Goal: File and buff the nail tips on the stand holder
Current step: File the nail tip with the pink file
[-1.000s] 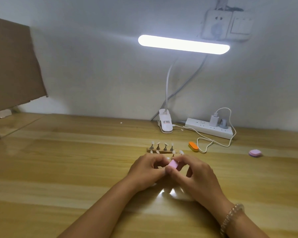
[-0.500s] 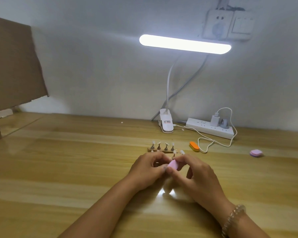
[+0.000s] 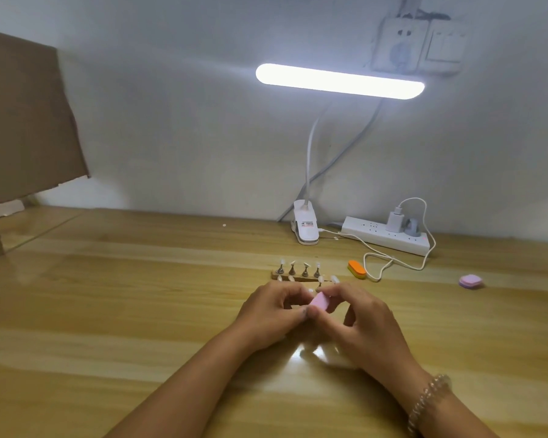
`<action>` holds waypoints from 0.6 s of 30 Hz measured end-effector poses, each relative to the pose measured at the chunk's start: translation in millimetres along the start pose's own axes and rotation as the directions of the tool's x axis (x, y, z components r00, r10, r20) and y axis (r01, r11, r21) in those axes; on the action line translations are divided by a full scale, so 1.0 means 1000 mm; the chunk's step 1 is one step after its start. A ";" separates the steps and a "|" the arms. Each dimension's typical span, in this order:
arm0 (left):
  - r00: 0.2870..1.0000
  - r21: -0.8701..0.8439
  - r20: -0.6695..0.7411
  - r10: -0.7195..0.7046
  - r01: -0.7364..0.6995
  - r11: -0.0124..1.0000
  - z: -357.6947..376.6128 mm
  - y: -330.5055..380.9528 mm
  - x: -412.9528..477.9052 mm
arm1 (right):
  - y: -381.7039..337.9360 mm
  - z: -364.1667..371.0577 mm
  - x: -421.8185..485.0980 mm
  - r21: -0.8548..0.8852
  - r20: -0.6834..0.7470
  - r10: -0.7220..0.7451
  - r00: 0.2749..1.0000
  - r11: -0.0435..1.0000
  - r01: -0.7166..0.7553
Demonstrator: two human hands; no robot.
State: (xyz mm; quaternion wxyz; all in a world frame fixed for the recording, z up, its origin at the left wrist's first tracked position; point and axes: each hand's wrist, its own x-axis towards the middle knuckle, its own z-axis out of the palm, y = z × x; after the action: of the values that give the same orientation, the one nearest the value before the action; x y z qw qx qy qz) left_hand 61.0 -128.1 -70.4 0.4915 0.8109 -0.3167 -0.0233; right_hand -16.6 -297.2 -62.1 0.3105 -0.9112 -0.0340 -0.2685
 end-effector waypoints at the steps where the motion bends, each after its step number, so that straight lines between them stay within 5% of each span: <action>1: 1.000 0.002 -0.002 0.003 -0.003 1.000 0.000 0.000 0.001 | 0.000 0.000 0.001 0.013 -0.005 0.020 1.000 1.000 -0.019; 6: 1.000 -0.103 0.001 -0.017 0.017 0.995 0.001 -0.001 0.001 | 0.008 -0.008 0.007 0.119 -0.151 0.110 0.982 0.989 -0.092; 10: 1.000 -0.112 0.002 -0.010 0.010 0.994 0.001 -0.002 0.001 | -0.007 -0.001 -0.003 0.025 -0.055 -0.063 0.997 0.998 0.065; 18: 1.000 -0.071 0.000 0.005 -0.005 0.997 0.001 -0.002 0.003 | -0.004 0.000 -0.004 -0.077 -0.011 -0.087 0.996 0.993 0.086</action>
State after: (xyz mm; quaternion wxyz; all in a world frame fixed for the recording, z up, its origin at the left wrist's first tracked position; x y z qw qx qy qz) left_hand 63.9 -129.6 -72.3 0.5201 0.7921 -0.3177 -0.0333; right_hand -20.8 -293.6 -61.5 0.2637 -0.9182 -0.0608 -0.2892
